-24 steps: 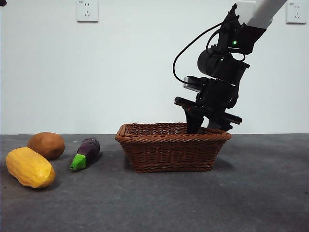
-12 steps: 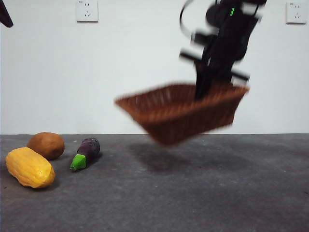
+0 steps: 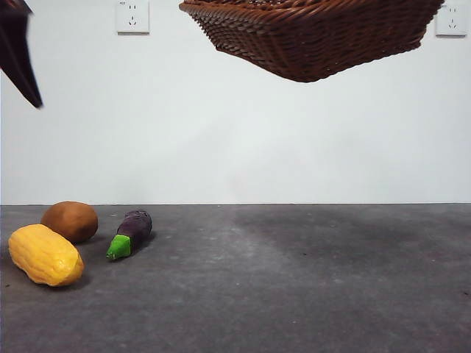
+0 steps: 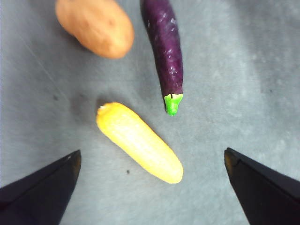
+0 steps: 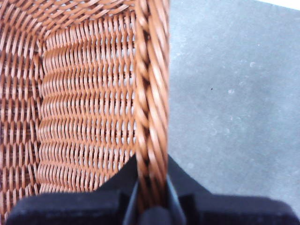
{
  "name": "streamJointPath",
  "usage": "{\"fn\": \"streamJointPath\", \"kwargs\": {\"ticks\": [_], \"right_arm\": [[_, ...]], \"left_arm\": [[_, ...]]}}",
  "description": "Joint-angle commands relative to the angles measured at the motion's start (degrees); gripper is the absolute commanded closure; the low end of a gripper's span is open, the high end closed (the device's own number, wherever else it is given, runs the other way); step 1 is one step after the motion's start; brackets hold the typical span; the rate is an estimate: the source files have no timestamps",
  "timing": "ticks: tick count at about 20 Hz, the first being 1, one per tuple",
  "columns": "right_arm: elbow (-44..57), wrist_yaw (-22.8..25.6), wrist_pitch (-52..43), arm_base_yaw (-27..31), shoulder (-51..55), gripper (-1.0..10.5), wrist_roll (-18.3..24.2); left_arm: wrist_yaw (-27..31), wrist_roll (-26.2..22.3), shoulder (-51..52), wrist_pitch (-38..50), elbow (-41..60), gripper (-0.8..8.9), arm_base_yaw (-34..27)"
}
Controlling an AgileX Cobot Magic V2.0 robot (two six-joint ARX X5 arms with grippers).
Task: Help me put the vegetables on the table into the basket
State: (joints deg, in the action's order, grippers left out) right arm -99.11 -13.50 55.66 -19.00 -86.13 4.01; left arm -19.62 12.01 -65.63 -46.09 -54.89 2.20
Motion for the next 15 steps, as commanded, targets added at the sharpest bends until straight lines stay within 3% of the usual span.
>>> {"fn": "streamJointPath", "kwargs": {"ticks": [1, 5, 10, 15], "right_arm": [[-0.02, -0.85, -0.42, -0.07, 0.76, 9.6, 0.68], [-0.02, -2.67, 1.97, -0.07, 0.9, 9.6, 1.88], [-0.02, -5.22, 3.17, -0.09, 0.92, 9.6, 2.29], [-0.02, -7.43, 4.35, -0.11, 0.92, 9.6, 3.43]], "left_arm": [[0.68, 6.21, -4.35, 1.6, -0.07, 1.88, 2.95], [8.52, 12.17, -11.98, 2.27, -0.07, 1.88, 8.63], [9.4, 19.54, -18.97, 6.19, -0.07, 1.88, 12.85], [12.55, 22.62, -22.73, 5.55, -0.07, 1.88, 13.9]]}}
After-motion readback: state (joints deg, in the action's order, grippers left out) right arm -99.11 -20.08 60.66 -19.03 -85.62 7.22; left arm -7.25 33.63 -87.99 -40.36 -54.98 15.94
